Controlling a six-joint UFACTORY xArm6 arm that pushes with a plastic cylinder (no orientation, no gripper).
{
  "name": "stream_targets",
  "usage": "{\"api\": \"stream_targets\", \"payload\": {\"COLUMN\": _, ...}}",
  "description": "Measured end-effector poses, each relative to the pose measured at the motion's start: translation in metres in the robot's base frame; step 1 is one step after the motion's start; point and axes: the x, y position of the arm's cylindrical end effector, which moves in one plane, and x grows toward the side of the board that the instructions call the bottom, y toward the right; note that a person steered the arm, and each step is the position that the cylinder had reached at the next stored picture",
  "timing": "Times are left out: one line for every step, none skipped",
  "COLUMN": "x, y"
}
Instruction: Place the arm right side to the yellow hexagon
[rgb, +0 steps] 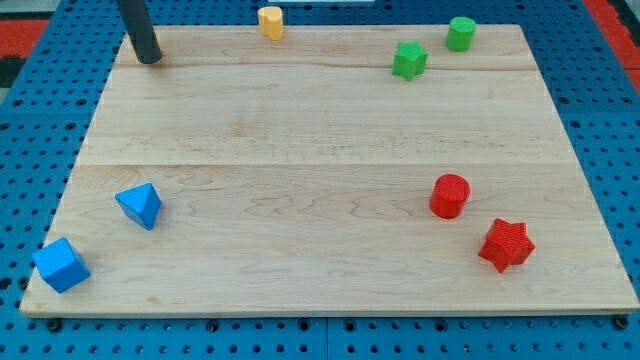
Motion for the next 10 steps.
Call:
{"api": "stream_targets", "payload": {"x": 0.003, "y": 0.059}}
{"api": "stream_targets", "payload": {"x": 0.002, "y": 0.073}}
{"api": "stream_targets", "payload": {"x": -0.004, "y": 0.073}}
{"api": "stream_targets", "payload": {"x": -0.010, "y": 0.073}}
{"api": "stream_targets", "payload": {"x": -0.012, "y": 0.073}}
{"api": "stream_targets", "payload": {"x": -0.012, "y": 0.082}}
{"api": "stream_targets", "payload": {"x": -0.012, "y": 0.091}}
{"api": "stream_targets", "payload": {"x": -0.012, "y": 0.095}}
{"api": "stream_targets", "payload": {"x": -0.012, "y": 0.105}}
{"api": "stream_targets", "payload": {"x": -0.012, "y": 0.115}}
